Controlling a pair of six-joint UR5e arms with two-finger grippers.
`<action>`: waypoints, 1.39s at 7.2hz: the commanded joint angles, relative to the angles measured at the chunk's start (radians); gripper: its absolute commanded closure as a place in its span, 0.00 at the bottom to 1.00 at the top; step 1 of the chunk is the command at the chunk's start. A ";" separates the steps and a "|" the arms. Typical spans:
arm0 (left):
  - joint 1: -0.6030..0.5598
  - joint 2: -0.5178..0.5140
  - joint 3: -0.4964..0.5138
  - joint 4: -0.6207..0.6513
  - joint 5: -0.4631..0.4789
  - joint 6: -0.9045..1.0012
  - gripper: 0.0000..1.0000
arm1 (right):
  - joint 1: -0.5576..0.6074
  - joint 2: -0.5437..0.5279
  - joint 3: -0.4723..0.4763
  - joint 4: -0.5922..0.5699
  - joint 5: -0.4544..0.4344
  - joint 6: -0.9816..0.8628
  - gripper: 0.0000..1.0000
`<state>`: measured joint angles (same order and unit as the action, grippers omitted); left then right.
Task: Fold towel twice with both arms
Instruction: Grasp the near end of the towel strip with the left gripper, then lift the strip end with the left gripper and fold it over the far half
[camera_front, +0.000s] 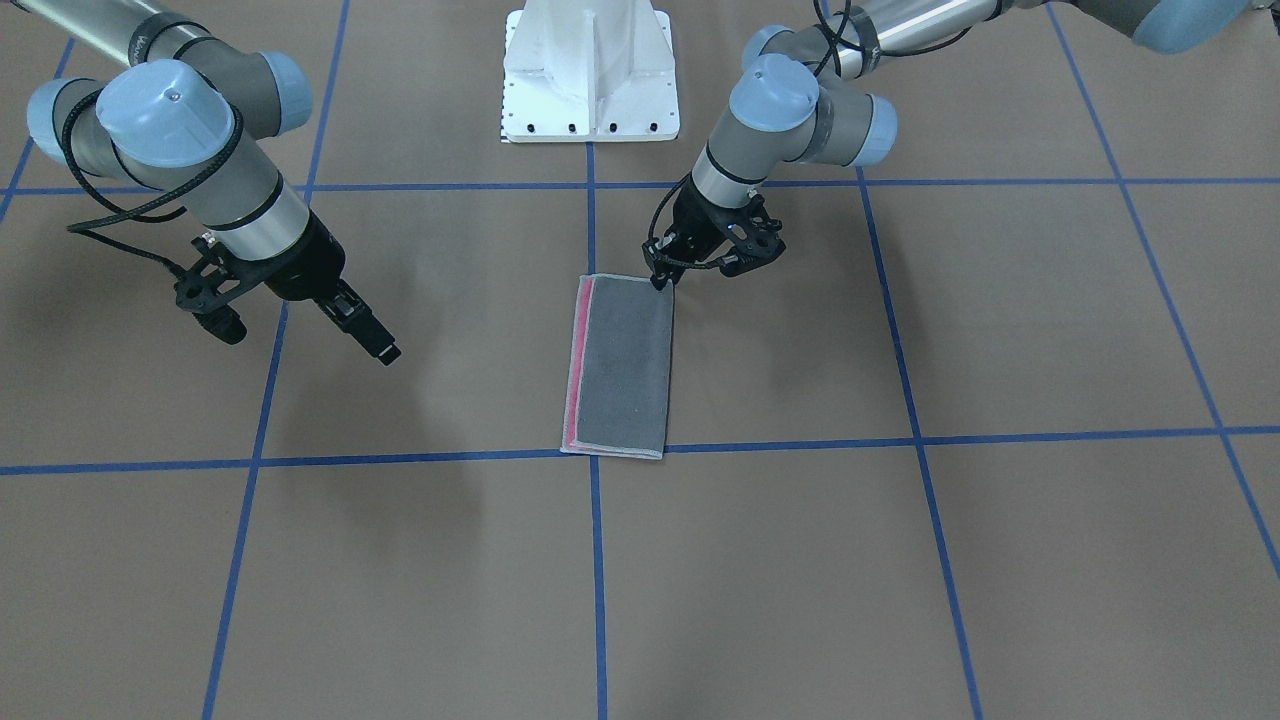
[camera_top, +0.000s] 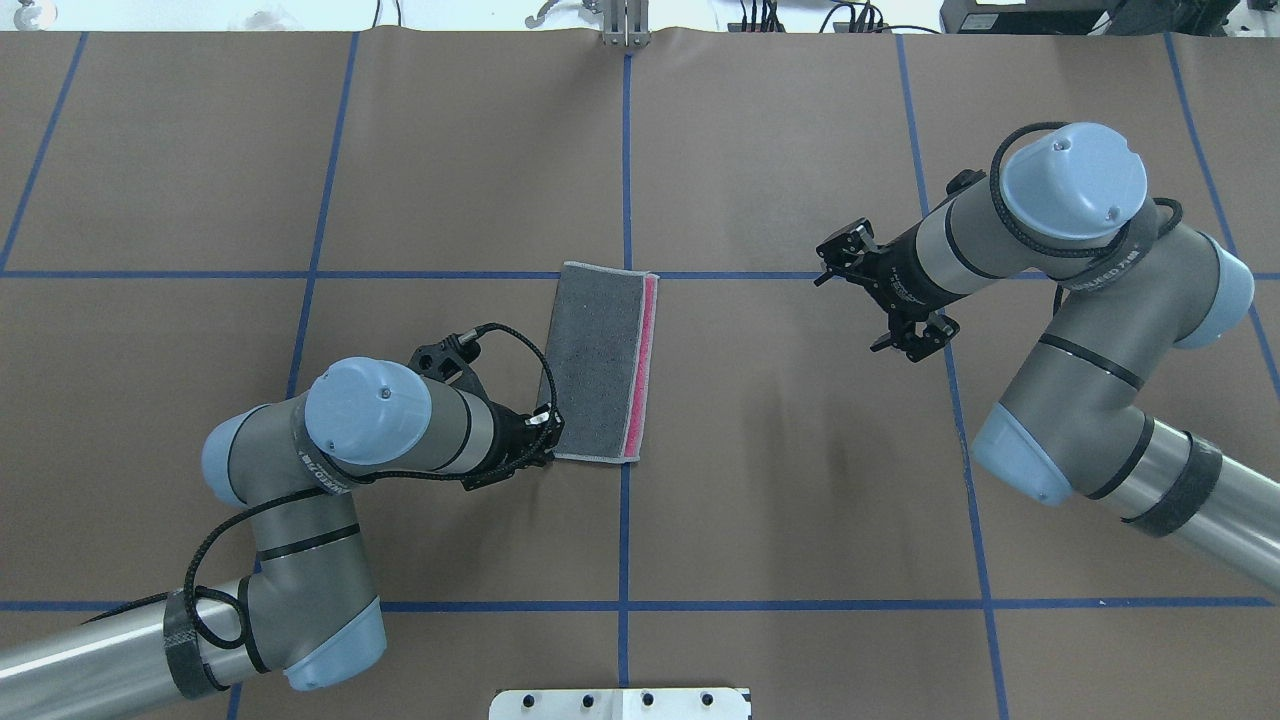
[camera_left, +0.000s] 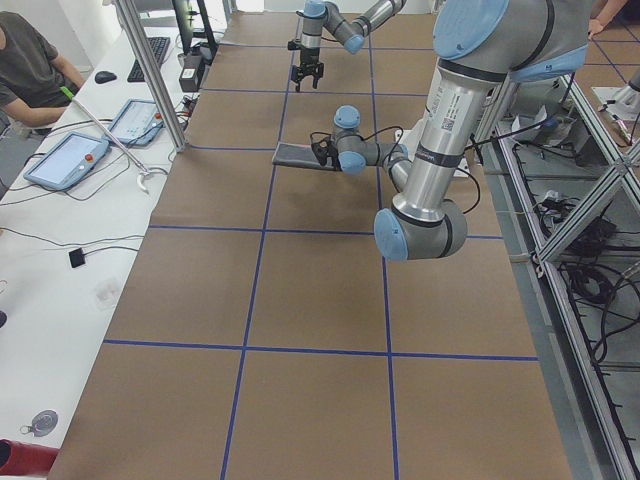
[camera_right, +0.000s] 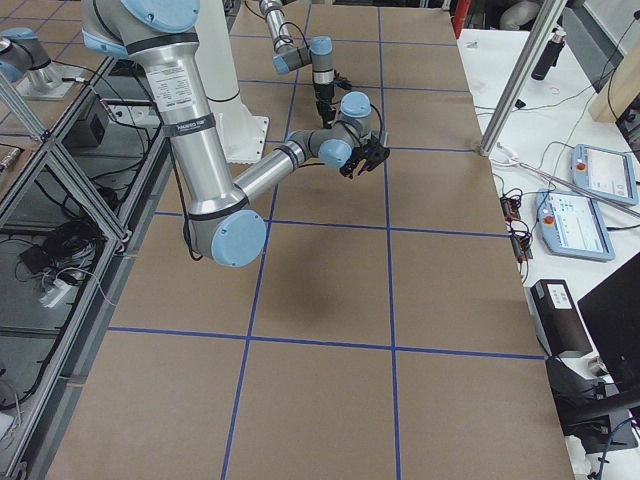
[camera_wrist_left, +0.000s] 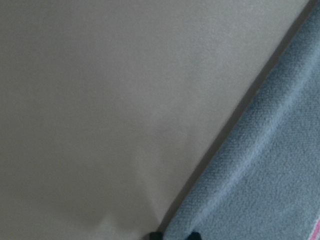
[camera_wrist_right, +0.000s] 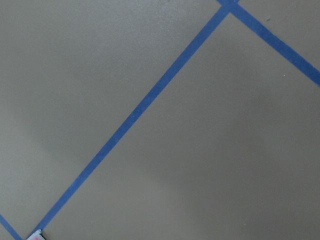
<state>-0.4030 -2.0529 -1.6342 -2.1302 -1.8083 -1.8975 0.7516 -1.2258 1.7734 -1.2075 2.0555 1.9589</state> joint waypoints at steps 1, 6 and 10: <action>-0.002 -0.003 -0.015 -0.001 0.000 -0.002 1.00 | 0.002 0.000 0.000 -0.001 0.002 0.000 0.00; -0.037 -0.042 -0.029 0.004 0.003 0.006 1.00 | 0.011 -0.001 0.000 -0.001 0.012 0.000 0.00; -0.120 -0.170 0.091 0.003 0.001 0.014 1.00 | 0.034 -0.003 -0.005 -0.007 0.012 -0.035 0.00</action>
<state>-0.5022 -2.1832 -1.5916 -2.1264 -1.8065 -1.8869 0.7795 -1.2280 1.7705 -1.2119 2.0690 1.9478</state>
